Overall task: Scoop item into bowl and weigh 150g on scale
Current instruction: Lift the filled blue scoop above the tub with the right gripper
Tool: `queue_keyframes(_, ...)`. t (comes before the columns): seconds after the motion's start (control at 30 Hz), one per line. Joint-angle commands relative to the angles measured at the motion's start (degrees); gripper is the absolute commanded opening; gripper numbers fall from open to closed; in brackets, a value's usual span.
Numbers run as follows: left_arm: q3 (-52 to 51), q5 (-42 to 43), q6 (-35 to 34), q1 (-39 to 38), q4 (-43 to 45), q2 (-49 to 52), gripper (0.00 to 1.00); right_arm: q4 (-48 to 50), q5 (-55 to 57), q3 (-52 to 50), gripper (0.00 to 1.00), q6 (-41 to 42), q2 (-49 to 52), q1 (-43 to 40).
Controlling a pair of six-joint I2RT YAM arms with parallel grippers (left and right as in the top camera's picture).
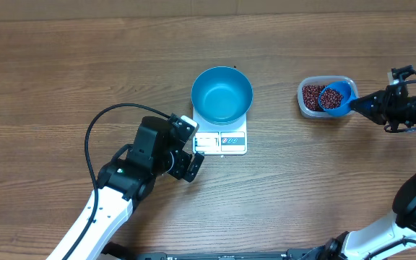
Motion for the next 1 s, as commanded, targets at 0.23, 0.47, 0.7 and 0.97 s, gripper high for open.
queue_keyframes(0.23, -0.2, -0.1, -1.0, -0.3, 0.3, -0.2, 0.99, -0.1, -1.8, 1.9, 0.04, -0.7, -0.6, -0.1)
queue_keyframes(0.47, -0.2, -0.1, -1.0, -0.3, 0.3, -0.2, 1.00, -0.5, -1.8, 2.0, 0.04, -0.7, -0.7, -0.1)
queue_keyframes(0.7, -0.2, -0.1, -1.0, -0.3, 0.3, -0.2, 1.00, -0.5, -1.8, 2.0, 0.04, -0.7, -0.7, -0.1)
queue_keyframes(0.97, -0.2, -0.1, -1.0, -0.3, 0.3, -0.2, 1.00, -1.2, -1.8, 2.7, 0.04, -0.7, -0.7, -0.1)
